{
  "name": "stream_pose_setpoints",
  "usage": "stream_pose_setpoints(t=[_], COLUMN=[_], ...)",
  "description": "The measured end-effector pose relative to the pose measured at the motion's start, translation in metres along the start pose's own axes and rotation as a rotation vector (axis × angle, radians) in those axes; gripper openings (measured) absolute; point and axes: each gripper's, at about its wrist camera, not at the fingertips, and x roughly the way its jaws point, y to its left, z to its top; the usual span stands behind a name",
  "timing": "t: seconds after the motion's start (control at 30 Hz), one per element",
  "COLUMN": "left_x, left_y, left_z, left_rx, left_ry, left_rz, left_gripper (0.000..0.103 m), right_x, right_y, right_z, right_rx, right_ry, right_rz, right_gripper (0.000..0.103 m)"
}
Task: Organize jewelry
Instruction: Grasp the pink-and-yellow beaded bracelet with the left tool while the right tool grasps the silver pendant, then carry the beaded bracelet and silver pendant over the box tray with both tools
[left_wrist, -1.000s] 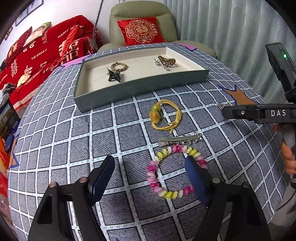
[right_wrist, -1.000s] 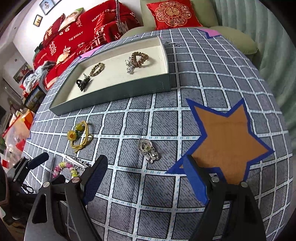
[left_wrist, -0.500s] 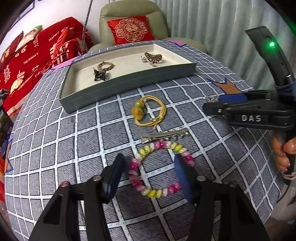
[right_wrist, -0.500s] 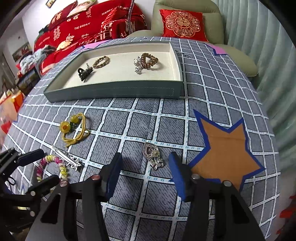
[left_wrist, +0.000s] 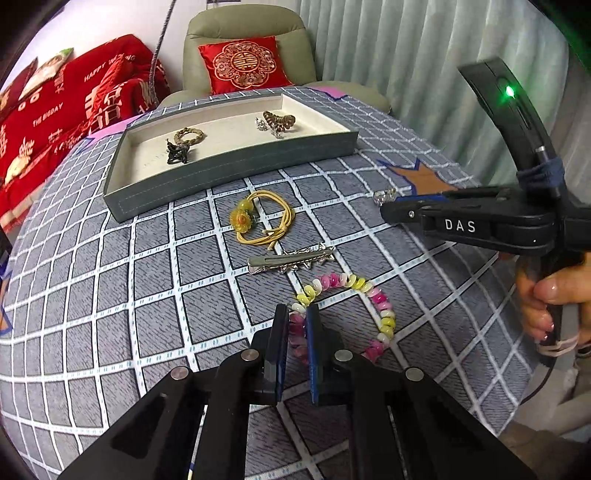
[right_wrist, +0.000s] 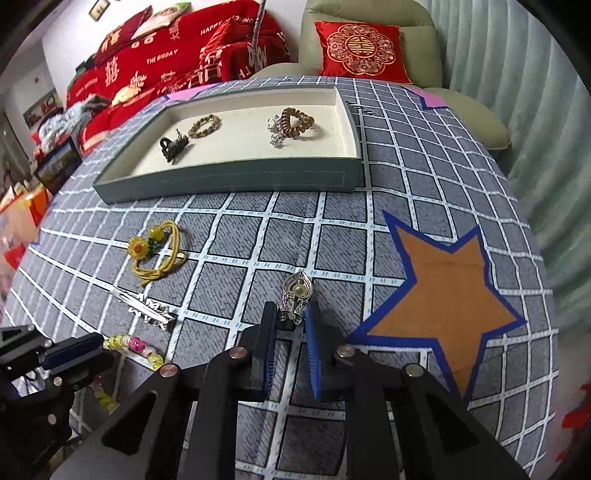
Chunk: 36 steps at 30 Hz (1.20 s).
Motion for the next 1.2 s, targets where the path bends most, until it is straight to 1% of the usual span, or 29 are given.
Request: stream_pose_setpoints(t=[0.1, 0.33, 0.57, 0.77, 0.93, 1.03, 1.2], left_x=[-0.007, -0.028, -0.049, -0.065, -0.073, -0.076, -0.079], left_y=[0.003, 0.008, 0.02, 0.034, 0.041, 0.045, 0.052], left_z=[0.001, 0.008, 0.019, 0.035, 0.049, 0.059, 0.076], left_rx=[-0.024, -0.044, -0.07, -0.095, -0.095, -0.091, -0.092], left_ry=[-0.015, -0.068, -0.127, -0.176, -0.213, -0.231, -0.259], left_rz=[-0.01, -0.009, -0.007, 0.0, 0.029, 0.043, 0.07], left_gripper=[0.019, 0.019, 0.019, 0.019, 0.019, 0.019, 0.019], right_x=[-0.009, -0.03, -0.048, -0.061, -0.069, -0.073, -0.078], right_y=[-0.003, -0.006, -0.005, -0.001, 0.0, 0.001, 0.0], right_z=[-0.001, -0.002, 0.005, 0.019, 0.032, 0.041, 0.064], right_rx=[0.012, 0.031, 0.045, 0.048, 0.062, 0.057, 0.067], right_ry=[-0.016, -0.047, -0.078, -0.11, -0.132, -0.146, -0.161], right_rz=[0.02, 0.06, 0.099, 0.131, 0.164, 0.168, 0.195], right_gripper=[0.017, 0.017, 0.017, 0.017, 0.017, 0.017, 0.017])
